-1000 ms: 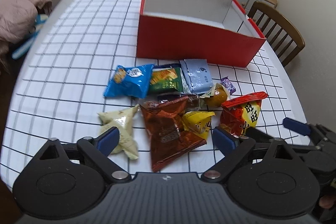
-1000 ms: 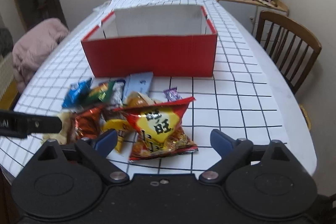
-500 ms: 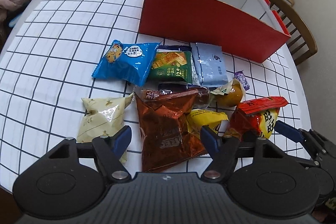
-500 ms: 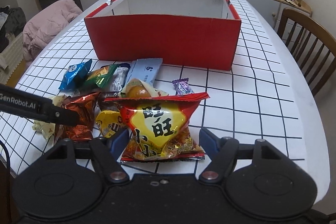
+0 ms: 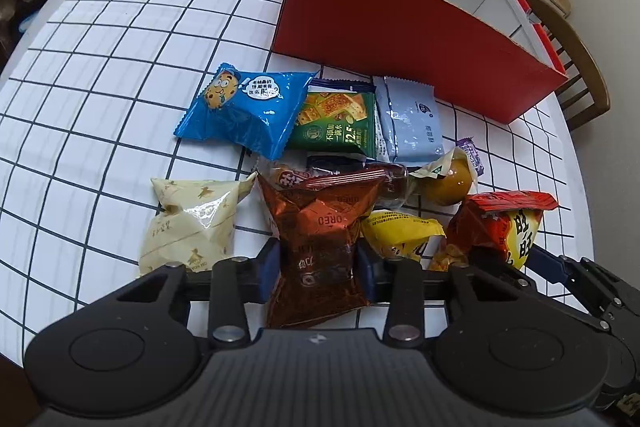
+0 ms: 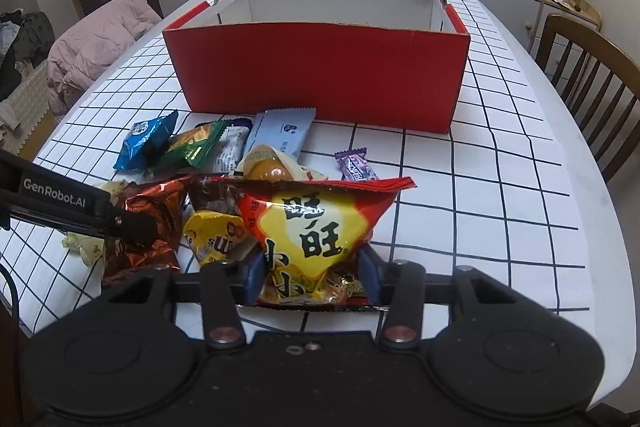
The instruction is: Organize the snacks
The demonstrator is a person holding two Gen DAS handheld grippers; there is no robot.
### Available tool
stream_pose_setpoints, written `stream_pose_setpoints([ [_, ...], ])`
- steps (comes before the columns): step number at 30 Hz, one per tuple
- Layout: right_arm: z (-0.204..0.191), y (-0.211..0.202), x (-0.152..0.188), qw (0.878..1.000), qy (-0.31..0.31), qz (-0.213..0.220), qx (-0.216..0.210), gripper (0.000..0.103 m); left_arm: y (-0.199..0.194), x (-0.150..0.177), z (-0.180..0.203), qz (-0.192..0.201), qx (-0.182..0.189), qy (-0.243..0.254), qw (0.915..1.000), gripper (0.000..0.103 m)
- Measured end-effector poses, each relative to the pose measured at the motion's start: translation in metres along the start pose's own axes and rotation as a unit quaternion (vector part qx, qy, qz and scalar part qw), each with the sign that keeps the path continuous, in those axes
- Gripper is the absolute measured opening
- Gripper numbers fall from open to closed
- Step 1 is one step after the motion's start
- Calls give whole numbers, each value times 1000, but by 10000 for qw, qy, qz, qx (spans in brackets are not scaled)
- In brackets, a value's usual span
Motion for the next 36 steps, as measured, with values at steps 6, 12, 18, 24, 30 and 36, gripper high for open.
stream_pose_setpoints([
  [6, 2, -10, -1, 9999, 107, 68, 100, 40, -5, 2, 0, 16, -7, -2, 10000, 35],
  [12, -3, -28, -4, 9997, 67, 200, 150, 40, -21, 2, 4, 202, 62, 107, 9997, 35],
  [18, -8, -49, -11, 9989, 102, 407, 203, 40, -41, -1, 10, 448, 101, 262, 9986, 35],
  [24, -10, -71, -23, 9972, 163, 685, 241, 40, -66, -9, 18, 836, 131, 468, 9953, 35],
  [30, -11, -87, -40, 9951, 102, 932, 314, 40, -86, -23, 25, 1122, 145, 567, 9920, 35],
  [36, -8, -95, -64, 9936, 31, 1094, 292, 40, -101, -42, 35, 1361, 96, 692, 9882, 35],
])
Point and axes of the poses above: each gripper's, at about its wrist camera, not at the fingertips, and y roughly the way its jaws point, z to its right, x to its underside, the point moved 6 cm from there along y, roughly the way its jaws point, and after that the axes turned 1 degree about z, right-handed, at the moved point
